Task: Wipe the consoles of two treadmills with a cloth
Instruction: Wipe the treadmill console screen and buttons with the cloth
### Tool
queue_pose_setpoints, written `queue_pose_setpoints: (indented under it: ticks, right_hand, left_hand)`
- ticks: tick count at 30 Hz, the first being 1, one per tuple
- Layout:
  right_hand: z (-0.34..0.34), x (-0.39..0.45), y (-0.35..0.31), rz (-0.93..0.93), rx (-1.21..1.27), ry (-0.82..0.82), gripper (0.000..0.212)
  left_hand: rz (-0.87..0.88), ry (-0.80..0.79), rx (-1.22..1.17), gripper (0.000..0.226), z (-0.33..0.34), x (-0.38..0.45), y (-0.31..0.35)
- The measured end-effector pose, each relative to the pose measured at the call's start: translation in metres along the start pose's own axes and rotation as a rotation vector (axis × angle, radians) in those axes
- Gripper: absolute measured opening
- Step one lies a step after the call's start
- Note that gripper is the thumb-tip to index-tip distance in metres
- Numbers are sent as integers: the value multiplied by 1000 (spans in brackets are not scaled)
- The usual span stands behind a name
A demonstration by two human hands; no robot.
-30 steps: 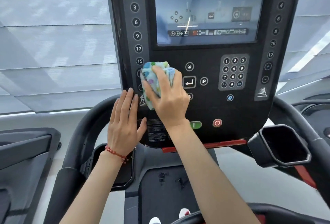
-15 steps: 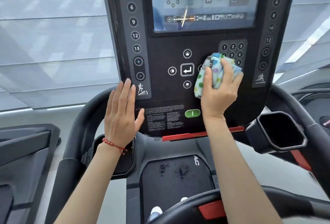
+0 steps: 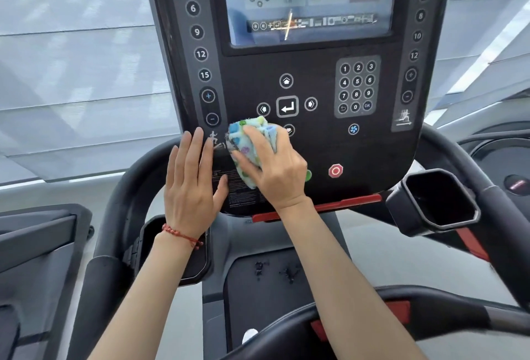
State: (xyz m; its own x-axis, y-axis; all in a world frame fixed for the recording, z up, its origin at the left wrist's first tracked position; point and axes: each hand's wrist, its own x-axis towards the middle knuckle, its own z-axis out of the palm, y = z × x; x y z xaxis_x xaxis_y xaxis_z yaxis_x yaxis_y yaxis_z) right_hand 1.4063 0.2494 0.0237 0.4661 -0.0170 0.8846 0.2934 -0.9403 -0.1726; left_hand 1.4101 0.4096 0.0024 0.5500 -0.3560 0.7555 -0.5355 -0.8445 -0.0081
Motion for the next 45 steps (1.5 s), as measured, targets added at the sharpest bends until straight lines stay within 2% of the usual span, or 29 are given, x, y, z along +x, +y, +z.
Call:
queue_pose_setpoints:
  ticks: [8, 11, 16, 18, 21, 24, 29, 31, 35, 39, 41, 45]
  right_hand:
    - [-49, -7, 103, 337, -181, 104, 33]
    - [-71, -10, 137, 498, -164, 164, 43]
    - [-68, -7, 136, 623, -90, 231, 42]
    - [-62, -5, 123, 595, -72, 243, 34]
    - [-44, 3, 92, 356, -46, 157, 27]
    - [-25, 14, 65, 170, -44, 86, 30]
    - [-30, 27, 83, -9, -59, 79, 32]
    - [-36, 36, 101, 38, -89, 113, 30]
    - [-53, 65, 145, 332, -141, 258, 26]
    - [-49, 74, 133, 522, -96, 312, 28]
    - [-43, 78, 116, 510, -34, 266, 30]
    - [-31, 88, 87, 245, 17, 112, 29]
  left_hand:
    - [28, 12, -9, 49, 11, 27, 40]
    - [34, 24, -16, 48, 16, 40, 54]
    - [8, 21, 7, 51, 24, 50, 64]
    - [-2, 16, 25, 51, 26, 48, 65]
    - [-2, 15, 36, 51, 27, 47, 64]
    - [7, 3, 41, 51, 28, 47, 63]
    - [-3, 4, 50, 51, 28, 47, 65]
    - [-11, 7, 57, 51, 28, 48, 66]
    - [-20, 15, 63, 49, 29, 48, 68]
    - [-13, 15, 76, 49, 30, 48, 68]
    - [-14, 17, 75, 49, 31, 47, 69]
    - [-18, 16, 85, 50, 34, 47, 71]
